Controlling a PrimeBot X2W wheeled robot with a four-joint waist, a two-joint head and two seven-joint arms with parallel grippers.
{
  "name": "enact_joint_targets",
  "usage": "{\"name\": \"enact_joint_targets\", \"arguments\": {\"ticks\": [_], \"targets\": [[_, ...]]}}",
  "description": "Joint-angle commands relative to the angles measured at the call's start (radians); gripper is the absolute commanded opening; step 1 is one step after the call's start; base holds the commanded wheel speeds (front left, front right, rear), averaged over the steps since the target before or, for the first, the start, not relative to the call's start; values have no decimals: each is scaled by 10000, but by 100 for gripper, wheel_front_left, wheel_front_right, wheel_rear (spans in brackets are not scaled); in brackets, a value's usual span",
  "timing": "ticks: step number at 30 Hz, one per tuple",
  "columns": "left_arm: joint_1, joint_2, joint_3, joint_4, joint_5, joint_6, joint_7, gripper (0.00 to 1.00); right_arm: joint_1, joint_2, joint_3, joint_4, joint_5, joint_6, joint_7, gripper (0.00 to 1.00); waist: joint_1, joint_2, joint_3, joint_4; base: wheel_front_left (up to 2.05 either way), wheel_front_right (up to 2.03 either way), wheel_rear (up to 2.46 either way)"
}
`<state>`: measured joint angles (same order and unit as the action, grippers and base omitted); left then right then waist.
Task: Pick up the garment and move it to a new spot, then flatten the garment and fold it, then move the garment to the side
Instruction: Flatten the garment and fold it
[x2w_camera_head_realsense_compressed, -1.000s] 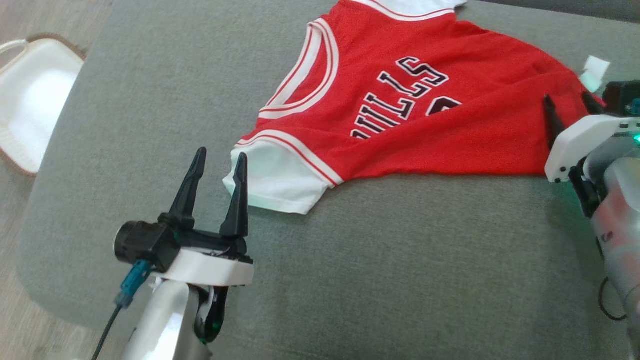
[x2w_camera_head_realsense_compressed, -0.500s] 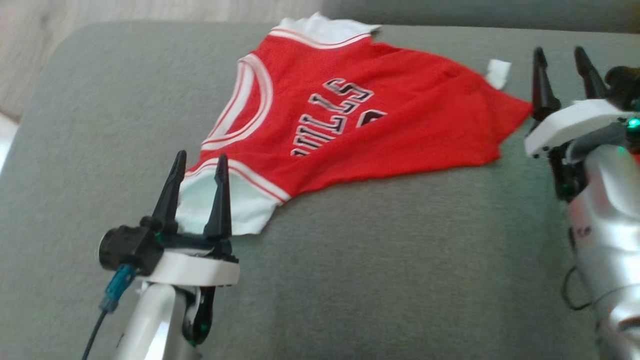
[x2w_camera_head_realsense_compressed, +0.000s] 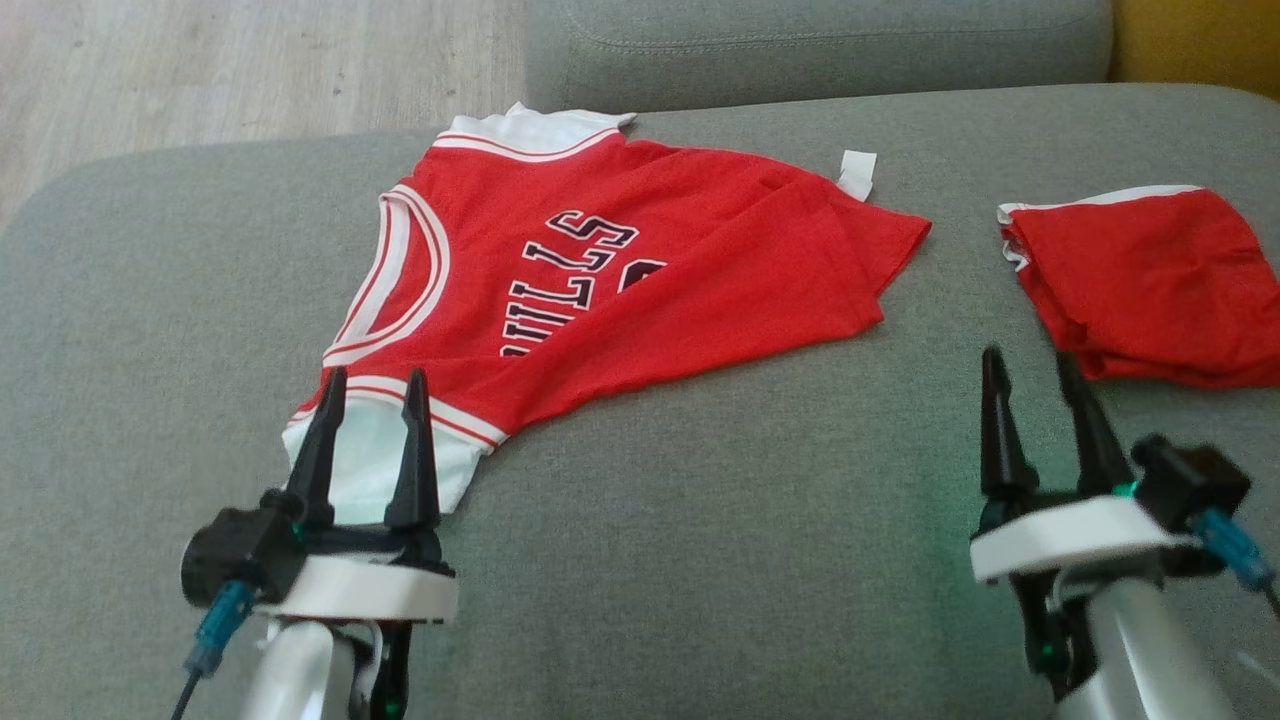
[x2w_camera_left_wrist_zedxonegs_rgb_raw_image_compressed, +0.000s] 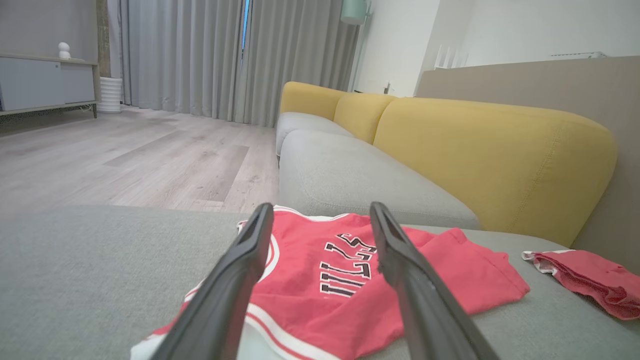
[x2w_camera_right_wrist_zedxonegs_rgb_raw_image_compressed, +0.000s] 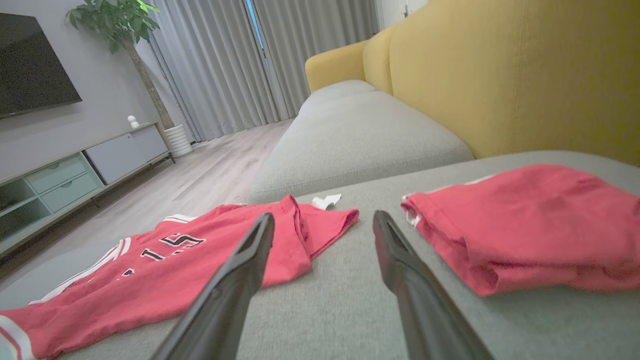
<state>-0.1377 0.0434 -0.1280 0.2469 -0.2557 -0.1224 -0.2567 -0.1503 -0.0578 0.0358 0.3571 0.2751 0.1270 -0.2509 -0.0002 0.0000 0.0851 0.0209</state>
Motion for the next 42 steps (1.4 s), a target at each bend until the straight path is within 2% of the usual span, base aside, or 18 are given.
{"name": "enact_joint_targets", "arguments": {"ticks": [1,9,15,20,25,29,36,42], "targets": [[-134,68,377,-259,-39,42,-51,100,-240,69,333,-433,104,37,-107,100,2,0,7,2,0,0,0],[-92,68,391,10,23,49,-51,100,-165,74,376,-711,149,37,-108,100,2,0,-58,99,0,0,0],[-187,68,405,741,302,301,-51,100,-146,74,334,-834,177,37,-108,100,2,0,58,252,0,0,0],[-348,111,505,1694,557,634,-51,100,-103,75,489,-808,220,37,-108,100,2,0,189,271,0,0,0],[-779,277,835,2791,701,1303,-51,100,-190,75,571,-818,267,37,-108,100,2,0,420,213,0,0,0],[-1182,513,1096,3498,678,1599,-51,100,-250,75,657,-815,306,37,-108,100,2,0,630,138,0,0,0],[-1918,1041,1198,4740,730,1740,89,100,-357,75,725,-797,392,37,-108,100,2,0,946,-6,0,0,0],[-2464,1402,1086,5779,735,1588,758,100,-451,75,791,-775,432,37,-108,100,2,0,1103,-97,0,0,0]]}}
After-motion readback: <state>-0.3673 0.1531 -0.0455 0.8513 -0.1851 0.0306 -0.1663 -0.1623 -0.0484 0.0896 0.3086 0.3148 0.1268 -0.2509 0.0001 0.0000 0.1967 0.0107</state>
